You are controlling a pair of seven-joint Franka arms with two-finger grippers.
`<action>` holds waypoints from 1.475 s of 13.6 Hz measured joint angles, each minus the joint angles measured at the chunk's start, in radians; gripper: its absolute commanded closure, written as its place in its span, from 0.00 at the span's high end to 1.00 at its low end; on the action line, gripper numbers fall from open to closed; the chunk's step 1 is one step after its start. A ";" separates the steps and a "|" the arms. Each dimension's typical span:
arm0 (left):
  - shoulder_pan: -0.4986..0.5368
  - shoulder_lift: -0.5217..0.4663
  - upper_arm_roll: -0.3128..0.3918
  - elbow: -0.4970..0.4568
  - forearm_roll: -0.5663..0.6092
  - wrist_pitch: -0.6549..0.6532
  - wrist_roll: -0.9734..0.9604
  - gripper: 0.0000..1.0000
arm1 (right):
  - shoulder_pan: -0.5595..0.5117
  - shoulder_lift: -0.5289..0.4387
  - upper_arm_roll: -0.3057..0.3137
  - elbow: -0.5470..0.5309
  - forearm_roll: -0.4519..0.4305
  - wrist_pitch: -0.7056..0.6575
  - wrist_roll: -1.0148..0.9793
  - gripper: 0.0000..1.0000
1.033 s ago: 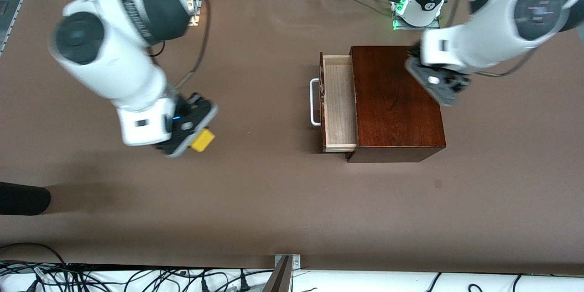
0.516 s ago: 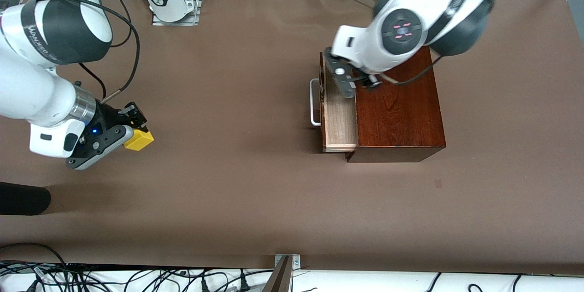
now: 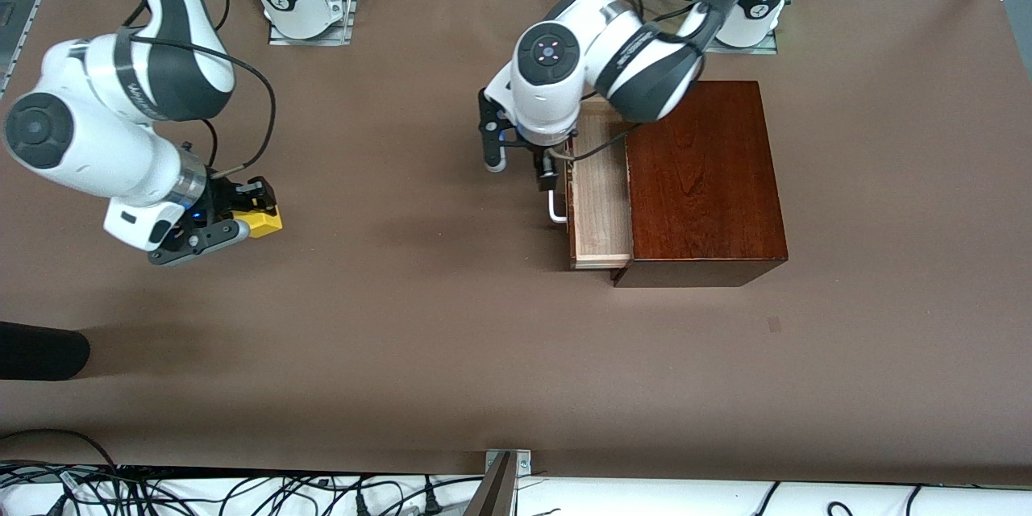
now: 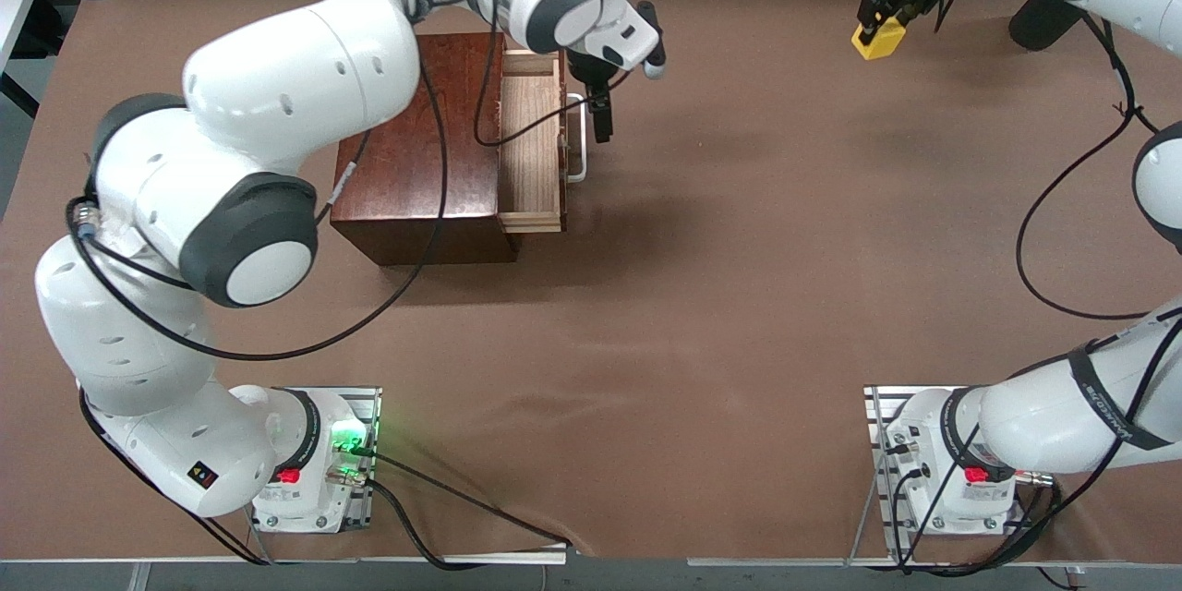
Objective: Open drawer, take yellow block, close drawer
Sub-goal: 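Push the drawer shut with the left gripper while the right gripper lowers the block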
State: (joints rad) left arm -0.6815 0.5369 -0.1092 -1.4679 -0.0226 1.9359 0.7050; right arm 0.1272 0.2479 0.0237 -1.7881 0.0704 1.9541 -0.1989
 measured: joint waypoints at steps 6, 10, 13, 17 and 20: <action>-0.020 0.087 0.006 0.001 0.107 0.035 0.063 1.00 | -0.001 -0.028 0.000 -0.303 0.000 0.329 0.069 0.00; -0.004 0.093 0.015 0.005 0.114 -0.054 0.139 1.00 | -0.002 -0.018 0.000 -0.456 0.000 0.486 0.160 0.00; 0.023 0.093 0.017 0.006 0.127 -0.122 0.158 1.00 | -0.003 0.004 0.000 -0.506 0.000 0.552 0.186 0.00; 0.044 0.091 0.027 0.009 0.135 -0.196 0.164 1.00 | -0.006 0.045 0.000 -0.531 0.000 0.614 0.192 0.00; 0.053 0.088 0.030 0.012 0.182 -0.238 0.164 1.00 | -0.006 0.067 0.000 -0.545 0.000 0.644 0.193 0.15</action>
State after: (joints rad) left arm -0.6284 0.6251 -0.0796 -1.4556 0.1593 1.6981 0.8695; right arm 0.1210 0.3150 0.0235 -2.3333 0.0707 2.5980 -0.0063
